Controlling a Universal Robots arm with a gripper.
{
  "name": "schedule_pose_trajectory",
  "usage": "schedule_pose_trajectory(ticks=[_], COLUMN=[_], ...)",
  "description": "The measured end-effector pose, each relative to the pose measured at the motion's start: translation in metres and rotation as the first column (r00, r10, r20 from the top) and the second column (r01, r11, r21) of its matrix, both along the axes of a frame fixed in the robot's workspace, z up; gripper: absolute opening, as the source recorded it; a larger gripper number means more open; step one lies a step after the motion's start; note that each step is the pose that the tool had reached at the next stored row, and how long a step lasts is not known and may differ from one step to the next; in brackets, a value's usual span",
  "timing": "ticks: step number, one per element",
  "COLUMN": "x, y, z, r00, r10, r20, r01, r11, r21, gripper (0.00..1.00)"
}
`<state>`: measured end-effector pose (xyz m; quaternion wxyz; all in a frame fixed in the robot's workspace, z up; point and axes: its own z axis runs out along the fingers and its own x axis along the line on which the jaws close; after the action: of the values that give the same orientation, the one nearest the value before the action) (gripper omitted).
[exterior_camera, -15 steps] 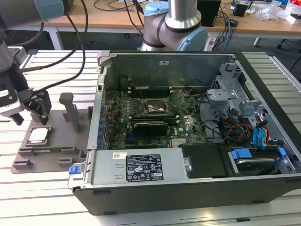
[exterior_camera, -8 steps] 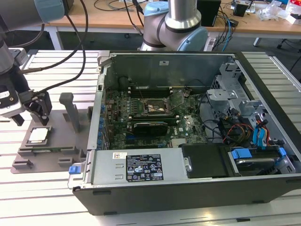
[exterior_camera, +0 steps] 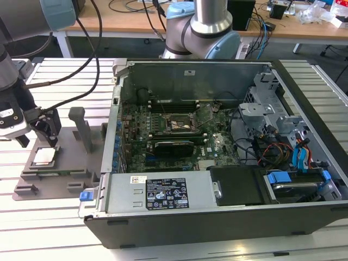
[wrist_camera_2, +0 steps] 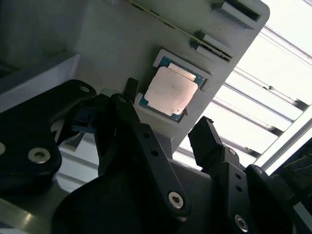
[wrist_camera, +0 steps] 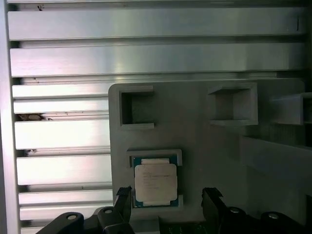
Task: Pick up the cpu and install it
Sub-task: 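Pick up the cpu and move it towards the insertion slot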
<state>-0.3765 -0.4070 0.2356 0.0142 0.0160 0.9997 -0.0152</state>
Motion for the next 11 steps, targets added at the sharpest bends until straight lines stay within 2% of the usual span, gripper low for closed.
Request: schedule_pose_trajectory(ticks=[11], x=[0.0000], y=[0.0000], z=[-0.0078], r00=[1.0000], r10=[0.000], r20=[-0.0001], r01=[0.000], r11=[1.0000], r21=[0.0000], gripper=[0.69])
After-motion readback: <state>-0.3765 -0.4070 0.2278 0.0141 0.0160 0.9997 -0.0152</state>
